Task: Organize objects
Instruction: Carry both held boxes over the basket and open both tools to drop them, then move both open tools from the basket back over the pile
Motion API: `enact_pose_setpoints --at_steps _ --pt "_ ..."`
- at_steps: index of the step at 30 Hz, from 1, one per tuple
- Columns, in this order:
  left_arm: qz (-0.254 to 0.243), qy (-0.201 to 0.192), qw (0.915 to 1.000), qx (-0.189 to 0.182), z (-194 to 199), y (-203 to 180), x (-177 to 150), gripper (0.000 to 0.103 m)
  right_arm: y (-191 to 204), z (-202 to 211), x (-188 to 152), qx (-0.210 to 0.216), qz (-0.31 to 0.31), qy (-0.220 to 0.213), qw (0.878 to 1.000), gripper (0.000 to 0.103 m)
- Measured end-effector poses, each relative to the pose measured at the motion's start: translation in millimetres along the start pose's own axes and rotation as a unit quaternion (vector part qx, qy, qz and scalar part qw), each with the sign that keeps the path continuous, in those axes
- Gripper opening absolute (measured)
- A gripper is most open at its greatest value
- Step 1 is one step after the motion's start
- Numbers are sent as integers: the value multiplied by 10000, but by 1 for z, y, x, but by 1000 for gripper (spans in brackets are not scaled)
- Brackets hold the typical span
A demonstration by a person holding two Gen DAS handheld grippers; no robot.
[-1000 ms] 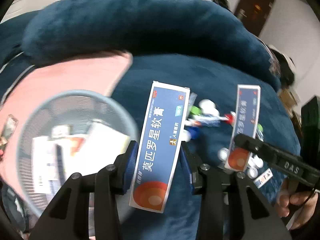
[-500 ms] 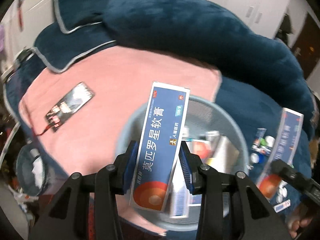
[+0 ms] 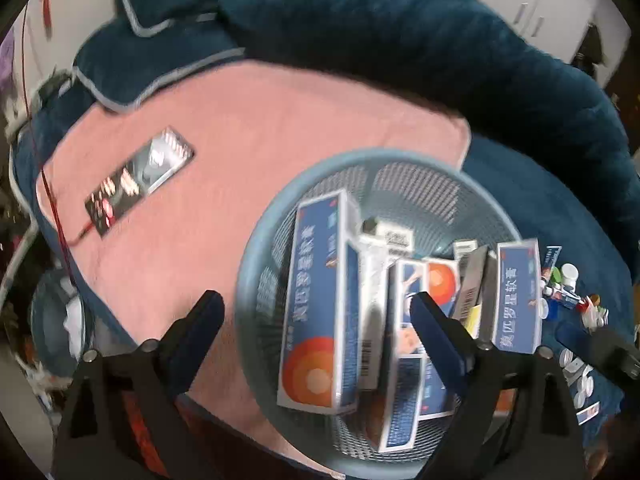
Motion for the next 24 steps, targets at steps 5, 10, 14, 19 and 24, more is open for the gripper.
enact_pose_setpoints --at_steps 5,10,14,19,24 --pt "-237 -398 9989 -22 18 -15 -9 97 -9 6 -1 -618 150 -152 9979 99" --pt "-434 -373 9983 -84 20 -32 -18 97 -25 13 -2 -1108 168 -216 9935 103" --pt "-579 -354 9976 -115 23 -47 -20 97 -34 19 -1 -1242 80 -263 9919 103" --pt "-717 -366 9966 -151 26 -64 -22 97 -43 31 -4 -1300 10 -313 9910 103" --pt "-836 -399 9955 -191 30 -79 -22 97 -50 43 -7 -1374 -32 -366 9898 103"
Point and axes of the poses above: each gripper's, at about its wrist camera, not at the fingertips, and z roughly against the way its jaws point, y to its left, x to its top, the point moved 2 cm from there along -z, roughly the way its jaws point, and after that the axes turned 2 degrees about y, right-handed, at the moved point
